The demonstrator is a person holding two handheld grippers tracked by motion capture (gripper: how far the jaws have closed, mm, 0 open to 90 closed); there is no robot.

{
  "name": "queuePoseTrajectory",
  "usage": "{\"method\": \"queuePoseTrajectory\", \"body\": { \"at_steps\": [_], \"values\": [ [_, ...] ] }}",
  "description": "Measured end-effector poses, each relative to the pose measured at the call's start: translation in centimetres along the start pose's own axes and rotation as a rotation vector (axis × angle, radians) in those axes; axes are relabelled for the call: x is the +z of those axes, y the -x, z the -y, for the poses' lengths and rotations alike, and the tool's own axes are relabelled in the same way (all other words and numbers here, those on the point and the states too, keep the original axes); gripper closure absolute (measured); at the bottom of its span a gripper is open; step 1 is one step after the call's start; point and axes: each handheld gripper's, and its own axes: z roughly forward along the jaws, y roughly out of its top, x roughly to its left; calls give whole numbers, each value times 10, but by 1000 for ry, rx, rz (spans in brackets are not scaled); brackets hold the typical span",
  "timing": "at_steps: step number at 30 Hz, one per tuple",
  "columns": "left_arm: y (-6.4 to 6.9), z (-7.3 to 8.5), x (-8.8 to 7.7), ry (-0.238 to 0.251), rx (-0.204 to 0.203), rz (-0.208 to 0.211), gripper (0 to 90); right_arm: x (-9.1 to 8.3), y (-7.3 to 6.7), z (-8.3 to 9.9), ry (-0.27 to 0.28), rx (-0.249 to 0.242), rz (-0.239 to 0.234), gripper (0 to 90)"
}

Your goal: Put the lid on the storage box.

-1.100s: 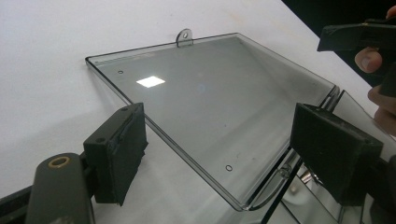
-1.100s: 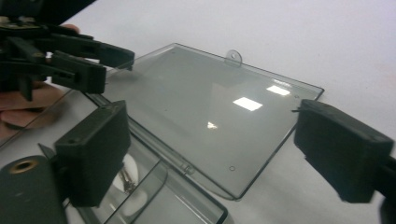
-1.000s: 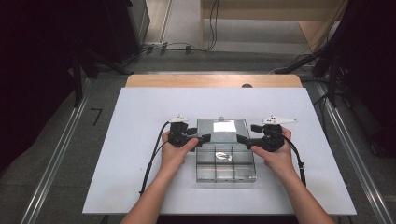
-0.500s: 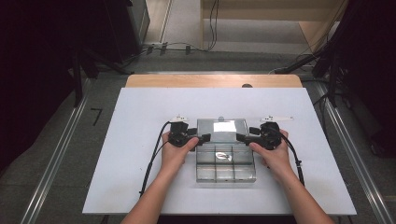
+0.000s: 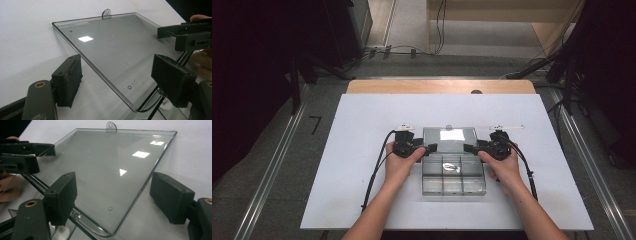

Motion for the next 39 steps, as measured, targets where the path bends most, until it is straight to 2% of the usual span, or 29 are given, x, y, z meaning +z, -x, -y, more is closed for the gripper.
{"method": "queuePoseTrajectory", "body": {
  "at_steps": [6, 11, 14, 16, 26, 39],
  "values": [
    [0, 0, -1, -3, -12, 5, 265, 0, 1, 0, -5, 14, -20, 239],
    [-1, -1, -2, -4, -12, 2, 286, -1, 1, 0, 3, 12, -16, 266],
    [-1, -1, -2, -2, -20, 38, 318, -3, 1, 0, 15, -5, -14, 302],
    [1, -1, -2, 2, -13, 36, 336, -4, 0, -1, 21, -17, -14, 316],
    [4, -4, -11, 56, 11, 23, 408, -14, 0, -1, 70, -67, -3, 450],
    [7, -8, -26, 133, 57, 54, 545, -30, -3, 1, 174, -147, 1, 634]
  ]
}}
